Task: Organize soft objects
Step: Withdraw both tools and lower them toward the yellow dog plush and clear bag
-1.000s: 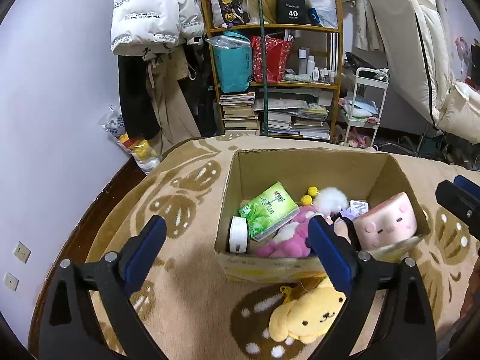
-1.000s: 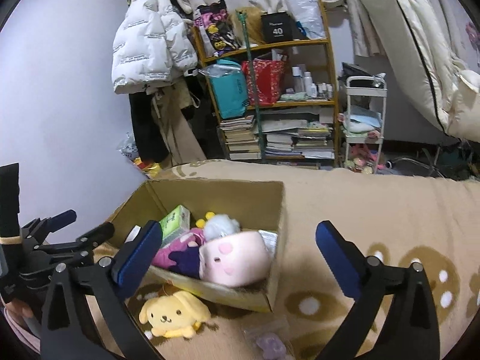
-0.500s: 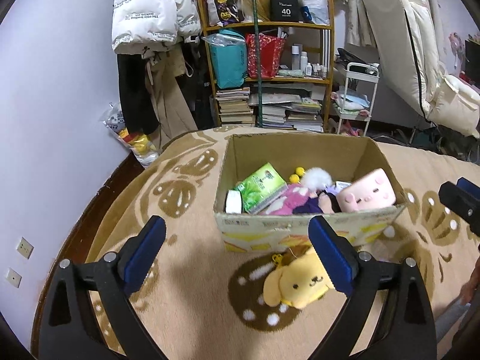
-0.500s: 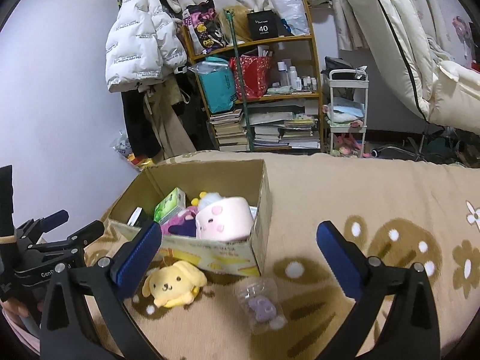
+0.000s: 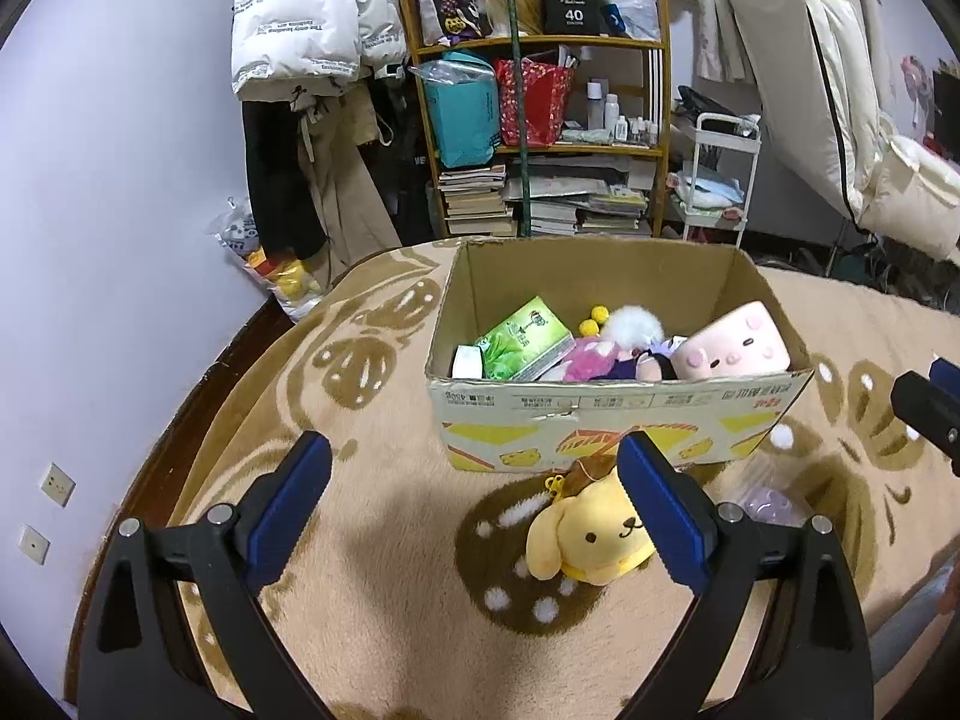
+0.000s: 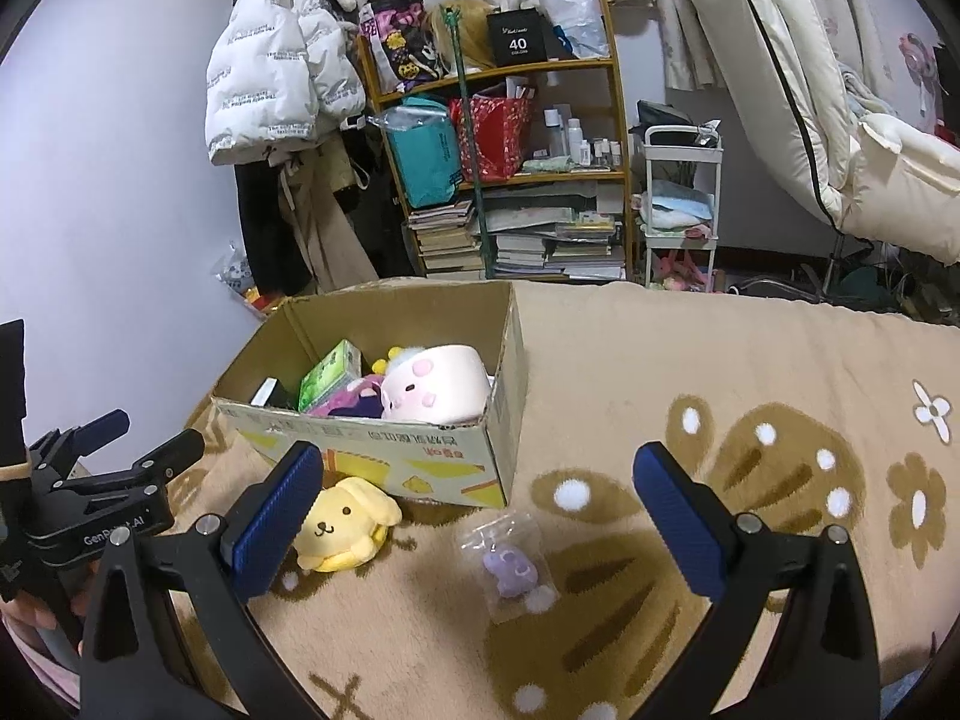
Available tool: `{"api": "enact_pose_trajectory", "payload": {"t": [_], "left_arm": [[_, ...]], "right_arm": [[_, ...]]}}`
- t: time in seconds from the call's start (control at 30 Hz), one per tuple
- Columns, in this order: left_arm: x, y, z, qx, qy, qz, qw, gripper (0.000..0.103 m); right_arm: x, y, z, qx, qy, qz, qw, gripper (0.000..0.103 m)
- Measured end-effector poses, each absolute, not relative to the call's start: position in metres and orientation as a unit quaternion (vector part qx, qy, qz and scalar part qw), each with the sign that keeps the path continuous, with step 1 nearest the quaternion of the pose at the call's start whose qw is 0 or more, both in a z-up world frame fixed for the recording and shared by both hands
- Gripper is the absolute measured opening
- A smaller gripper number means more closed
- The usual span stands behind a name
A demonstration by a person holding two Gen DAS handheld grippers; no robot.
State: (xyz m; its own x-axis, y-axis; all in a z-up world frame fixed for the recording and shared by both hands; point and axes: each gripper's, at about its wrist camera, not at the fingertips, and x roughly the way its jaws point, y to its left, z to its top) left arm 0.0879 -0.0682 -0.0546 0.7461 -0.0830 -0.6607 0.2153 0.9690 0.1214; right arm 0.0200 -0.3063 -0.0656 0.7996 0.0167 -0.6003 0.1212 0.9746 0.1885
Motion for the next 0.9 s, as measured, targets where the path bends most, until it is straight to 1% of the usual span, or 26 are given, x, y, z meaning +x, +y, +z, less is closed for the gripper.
{"api": "enact_pose_trajectory", "payload": {"t": [0.4,0.9], "left_arm": [[0.096,-0.077,-0.070,0.101,0.364,-0.089,0.922,0.095],[0.104,-0.098,-0.094,0.117,0.391,-0.135,0.903,0.095]], "right_arm": [[0.031,-0.305,-0.081,0.104,0.345,-0.037,0.932,0.103],[0.056,-0.307,-0.112,0.095,0.416,-0.063,0.902,0.103]]}}
